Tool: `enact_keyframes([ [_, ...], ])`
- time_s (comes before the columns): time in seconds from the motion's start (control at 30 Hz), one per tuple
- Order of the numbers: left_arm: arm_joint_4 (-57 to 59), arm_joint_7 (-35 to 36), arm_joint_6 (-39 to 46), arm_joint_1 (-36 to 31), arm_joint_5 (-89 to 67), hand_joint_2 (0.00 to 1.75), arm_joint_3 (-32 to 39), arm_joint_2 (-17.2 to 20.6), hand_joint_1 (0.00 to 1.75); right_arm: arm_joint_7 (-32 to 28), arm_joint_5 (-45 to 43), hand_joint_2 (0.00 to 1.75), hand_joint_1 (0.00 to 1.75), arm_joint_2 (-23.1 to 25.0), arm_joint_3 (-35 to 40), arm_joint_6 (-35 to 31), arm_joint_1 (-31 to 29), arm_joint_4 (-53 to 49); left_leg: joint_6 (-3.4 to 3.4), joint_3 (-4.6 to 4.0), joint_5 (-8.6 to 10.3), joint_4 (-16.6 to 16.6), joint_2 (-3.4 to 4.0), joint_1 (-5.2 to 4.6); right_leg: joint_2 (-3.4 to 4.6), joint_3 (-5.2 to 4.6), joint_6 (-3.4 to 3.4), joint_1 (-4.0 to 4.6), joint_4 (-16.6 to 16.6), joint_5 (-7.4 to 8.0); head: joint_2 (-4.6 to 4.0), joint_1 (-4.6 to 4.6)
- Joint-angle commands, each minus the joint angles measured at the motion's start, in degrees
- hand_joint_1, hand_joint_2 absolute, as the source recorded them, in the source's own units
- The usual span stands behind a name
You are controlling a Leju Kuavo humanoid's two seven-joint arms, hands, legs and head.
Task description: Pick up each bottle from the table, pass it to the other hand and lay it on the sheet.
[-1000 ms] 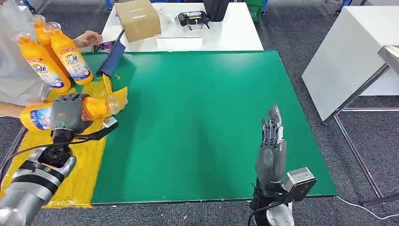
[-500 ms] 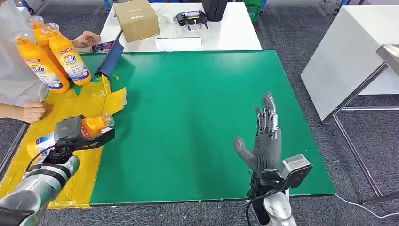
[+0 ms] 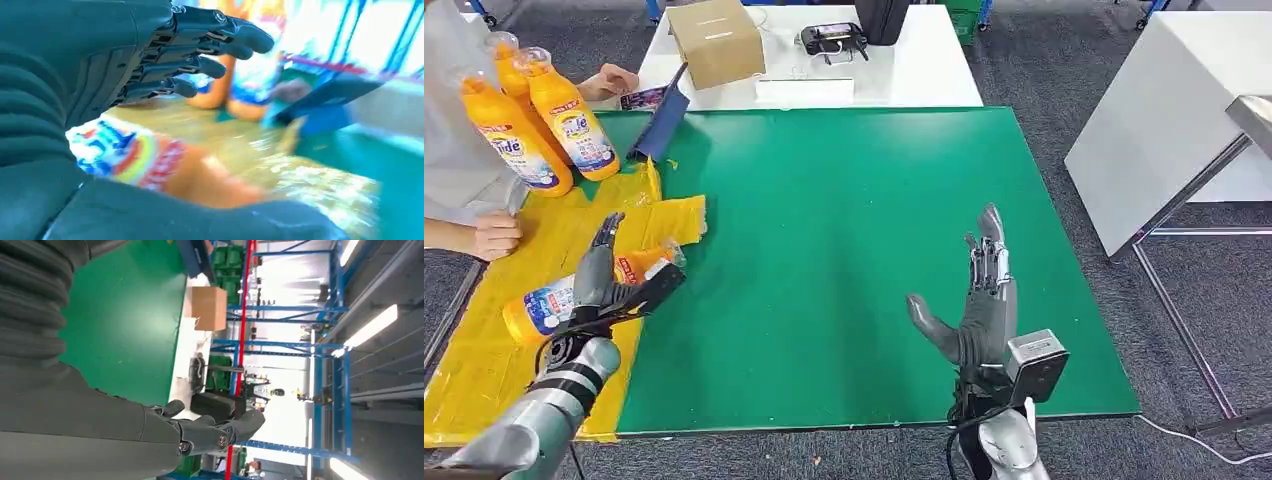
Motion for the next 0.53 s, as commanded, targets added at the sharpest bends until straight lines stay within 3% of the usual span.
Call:
enact_keyframes([
  [0.03,-46.17,-1.85,-1.60,19.66,6.84,0.00,-1.11,-4.73,0.00,0.11,1.88,1.75,0.00,-1.62,-2.53,-1.23,3.95,-0.84,-0.07,0.22,-0.19,0.02,-0.15,0.09,0.17,0.29,-0.07,0.04,-0.06,-0.16,0.00,0.00],
  [0.13,-61.07,-11.03,-0.97,27.62,22.50,0.00,-0.72,-6.82,0.00,-0.42,4.47,1.75,0.00,-1.67,-2.86,-2.80,5.89,-2.14,-0.10,0.15,-0.27,0.04,-0.07,0.08,0.23,0.16,-0.07,0.05,-0.04,-0.18,0.00,0.02],
  [0.17,-63.73,-11.51,-3.43,29.18,26.08,1.75,-1.72,-6.89,0.00,-0.60,5.29,1.75,0.00,-1.78,-2.86,-3.28,6.18,-2.22,-0.09,-0.02,-0.17,0.02,-0.02,0.06,0.17,-0.03,-0.04,0.05,-0.04,-0.08,0.00,0.00],
  [0.3,-69.07,-12.65,-18.16,39.26,37.52,1.75,-5.77,-6.83,0.00,-0.14,8.30,1.75,0.00,-3.53,-2.53,-3.76,10.13,-4.08,-0.16,0.09,-0.35,-0.03,0.10,0.03,0.29,0.03,0.12,0.00,-0.08,-0.20,0.00,-0.02],
  [0.53,-67.41,-14.40,-17.63,39.29,37.29,1.75,-5.87,-7.46,0.00,-0.39,8.41,1.75,0.00,-3.53,-2.72,-3.61,10.53,-4.23,-0.14,0.20,-0.49,0.04,-0.10,0.11,0.25,0.25,0.13,0.06,-0.06,-0.50,0.00,0.00],
])
